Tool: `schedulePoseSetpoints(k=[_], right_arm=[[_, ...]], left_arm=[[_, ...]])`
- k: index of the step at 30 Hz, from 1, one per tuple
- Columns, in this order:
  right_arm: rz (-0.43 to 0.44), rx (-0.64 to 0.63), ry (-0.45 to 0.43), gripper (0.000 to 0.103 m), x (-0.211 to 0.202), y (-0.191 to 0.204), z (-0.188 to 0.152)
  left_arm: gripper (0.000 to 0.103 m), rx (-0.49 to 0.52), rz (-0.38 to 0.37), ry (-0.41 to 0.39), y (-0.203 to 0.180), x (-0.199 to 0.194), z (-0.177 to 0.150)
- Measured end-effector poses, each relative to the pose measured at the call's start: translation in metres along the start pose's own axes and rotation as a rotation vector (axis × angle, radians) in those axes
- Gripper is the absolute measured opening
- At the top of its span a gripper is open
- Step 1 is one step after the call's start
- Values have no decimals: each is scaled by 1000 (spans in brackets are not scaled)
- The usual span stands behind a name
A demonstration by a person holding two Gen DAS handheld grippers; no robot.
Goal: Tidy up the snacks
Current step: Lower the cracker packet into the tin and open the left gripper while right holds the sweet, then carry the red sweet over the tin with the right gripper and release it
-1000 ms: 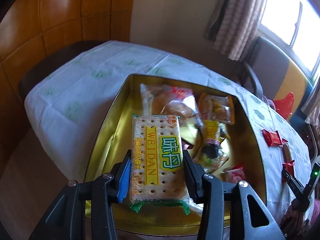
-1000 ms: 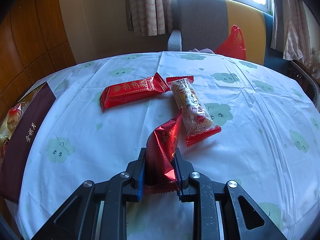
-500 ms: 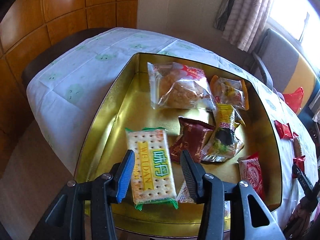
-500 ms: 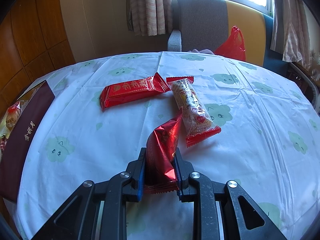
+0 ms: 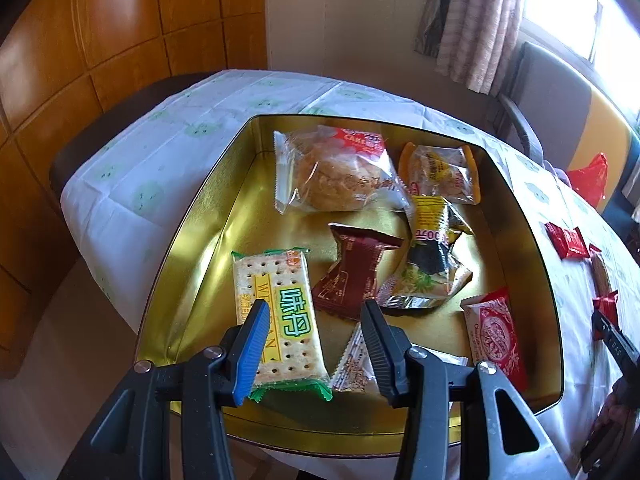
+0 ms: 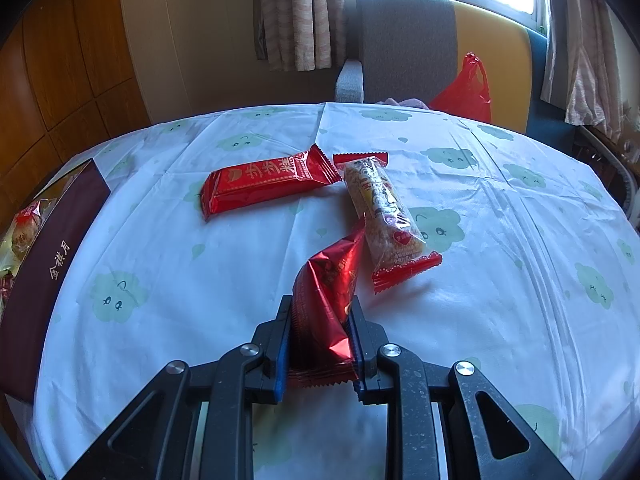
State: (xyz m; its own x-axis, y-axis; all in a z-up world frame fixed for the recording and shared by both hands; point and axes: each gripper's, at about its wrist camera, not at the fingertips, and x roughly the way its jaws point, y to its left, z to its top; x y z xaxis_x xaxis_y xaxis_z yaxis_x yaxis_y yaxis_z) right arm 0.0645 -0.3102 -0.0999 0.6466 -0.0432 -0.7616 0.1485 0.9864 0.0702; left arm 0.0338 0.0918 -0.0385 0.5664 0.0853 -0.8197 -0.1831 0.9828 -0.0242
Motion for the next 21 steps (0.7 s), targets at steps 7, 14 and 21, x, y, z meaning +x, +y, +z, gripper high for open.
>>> schedulePoseSetpoints(k=[7,14,21], right_arm=[[-7,-12,-1,24,-1,2,-2],[-11,-21,0,24,-3,4,-3],[-5,-45,2,24,-9,9,-8]], left_arm=[[48,29,-10,-16,-8,-6,-2],[48,45,-18,-16,-13,-7,-4],[48,54,-20,-18,-16,-9,-5]])
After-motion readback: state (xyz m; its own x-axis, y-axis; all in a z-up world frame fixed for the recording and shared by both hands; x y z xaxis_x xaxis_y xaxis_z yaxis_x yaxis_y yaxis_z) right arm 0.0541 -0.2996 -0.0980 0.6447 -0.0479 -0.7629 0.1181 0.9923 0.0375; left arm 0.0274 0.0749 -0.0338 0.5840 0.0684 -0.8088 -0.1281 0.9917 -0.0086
